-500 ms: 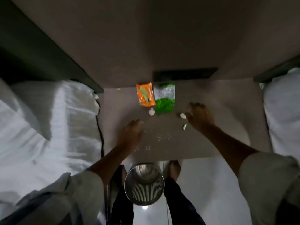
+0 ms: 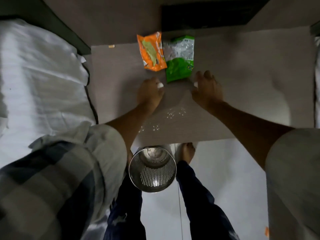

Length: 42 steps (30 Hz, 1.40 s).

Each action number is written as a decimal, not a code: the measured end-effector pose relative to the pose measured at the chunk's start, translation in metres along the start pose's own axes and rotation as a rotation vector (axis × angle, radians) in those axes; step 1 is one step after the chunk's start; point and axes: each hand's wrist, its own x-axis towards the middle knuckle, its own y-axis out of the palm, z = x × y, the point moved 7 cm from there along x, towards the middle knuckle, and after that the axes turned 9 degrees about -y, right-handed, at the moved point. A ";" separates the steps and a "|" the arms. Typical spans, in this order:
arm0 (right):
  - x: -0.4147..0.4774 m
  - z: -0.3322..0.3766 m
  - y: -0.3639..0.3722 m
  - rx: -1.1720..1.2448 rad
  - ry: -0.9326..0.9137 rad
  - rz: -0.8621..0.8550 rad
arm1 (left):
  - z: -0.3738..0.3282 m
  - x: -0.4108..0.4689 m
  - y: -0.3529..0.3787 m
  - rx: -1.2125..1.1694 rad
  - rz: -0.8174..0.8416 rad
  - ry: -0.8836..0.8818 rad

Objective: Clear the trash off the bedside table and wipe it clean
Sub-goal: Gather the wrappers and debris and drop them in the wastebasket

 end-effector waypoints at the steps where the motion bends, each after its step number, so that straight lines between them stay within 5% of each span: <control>1: -0.011 0.010 0.000 0.039 -0.014 -0.034 | 0.008 -0.012 0.000 -0.029 0.022 0.004; 4: -0.063 0.046 0.016 0.183 -0.096 -0.059 | 0.042 -0.073 0.005 -0.109 0.086 0.037; 8: -0.146 0.085 0.071 0.272 -0.205 0.127 | 0.104 -0.165 0.023 -0.062 0.194 0.026; 18: -0.212 0.090 0.147 0.352 -0.029 0.355 | 0.158 -0.220 0.078 0.099 0.429 -0.020; 22: -0.183 0.073 0.115 0.226 -0.014 0.194 | 0.144 -0.191 0.049 0.042 0.286 0.015; 30: -0.088 -0.024 0.029 0.419 0.452 -0.247 | 0.105 -0.065 -0.034 0.090 0.049 0.113; 35: -0.072 -0.044 0.025 0.394 0.558 -0.264 | 0.070 -0.007 -0.068 0.105 -0.038 0.100; 38: -0.054 -0.034 0.022 0.387 0.469 -0.244 | 0.042 0.018 -0.071 0.085 -0.053 0.084; 42: -0.009 -0.021 0.020 0.501 0.419 -0.296 | 0.012 0.038 -0.052 -0.160 -0.035 -0.053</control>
